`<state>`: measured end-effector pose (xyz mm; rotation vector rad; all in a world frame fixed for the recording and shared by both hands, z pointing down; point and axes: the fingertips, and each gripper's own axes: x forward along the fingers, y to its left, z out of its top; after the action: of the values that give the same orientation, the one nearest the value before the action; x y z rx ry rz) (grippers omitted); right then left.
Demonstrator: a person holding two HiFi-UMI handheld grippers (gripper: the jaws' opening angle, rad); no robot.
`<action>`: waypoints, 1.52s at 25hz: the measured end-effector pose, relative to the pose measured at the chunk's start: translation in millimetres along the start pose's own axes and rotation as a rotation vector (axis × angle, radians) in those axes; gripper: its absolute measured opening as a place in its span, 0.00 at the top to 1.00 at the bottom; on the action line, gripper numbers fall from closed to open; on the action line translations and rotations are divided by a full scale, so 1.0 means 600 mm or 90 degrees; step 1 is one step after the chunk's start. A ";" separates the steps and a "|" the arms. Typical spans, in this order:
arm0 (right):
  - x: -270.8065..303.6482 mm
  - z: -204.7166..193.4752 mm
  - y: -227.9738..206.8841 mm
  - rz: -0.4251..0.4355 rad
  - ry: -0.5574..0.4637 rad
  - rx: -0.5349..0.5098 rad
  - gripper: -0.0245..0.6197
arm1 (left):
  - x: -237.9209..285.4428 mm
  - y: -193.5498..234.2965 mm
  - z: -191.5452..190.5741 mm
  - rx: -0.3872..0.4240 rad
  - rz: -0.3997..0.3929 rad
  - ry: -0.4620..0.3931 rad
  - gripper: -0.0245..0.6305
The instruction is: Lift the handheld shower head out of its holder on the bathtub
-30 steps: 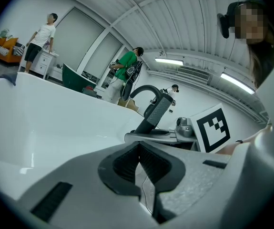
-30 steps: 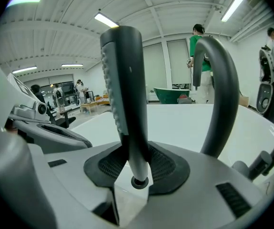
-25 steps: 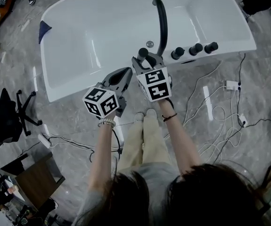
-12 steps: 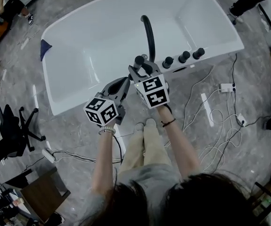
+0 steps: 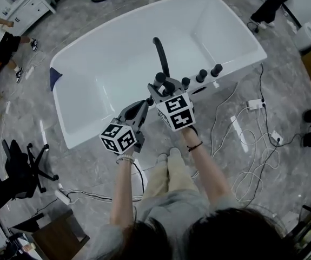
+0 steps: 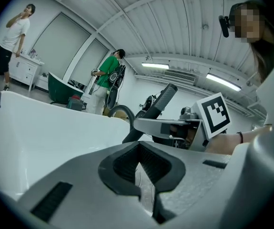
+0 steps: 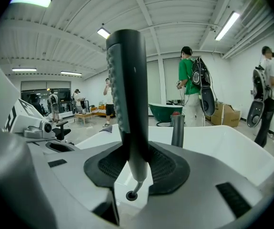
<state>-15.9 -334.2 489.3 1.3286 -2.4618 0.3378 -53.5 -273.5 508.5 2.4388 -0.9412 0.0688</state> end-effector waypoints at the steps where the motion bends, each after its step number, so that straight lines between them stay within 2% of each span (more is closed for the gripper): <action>1: -0.005 0.008 -0.001 -0.002 -0.004 -0.002 0.76 | -0.001 -0.004 0.004 0.002 -0.002 -0.001 0.96; 16: -0.088 0.111 -0.023 -0.035 -0.060 -0.016 0.76 | -0.002 -0.063 0.097 0.056 -0.039 -0.038 0.96; 38: -0.206 0.220 -0.050 -0.067 -0.144 -0.029 0.76 | 0.009 -0.165 0.211 0.121 -0.097 -0.105 0.96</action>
<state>51.0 -302.7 321.7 1.5457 -2.5476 0.1096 -3.3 -276.4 355.6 2.7183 -0.8476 -0.1023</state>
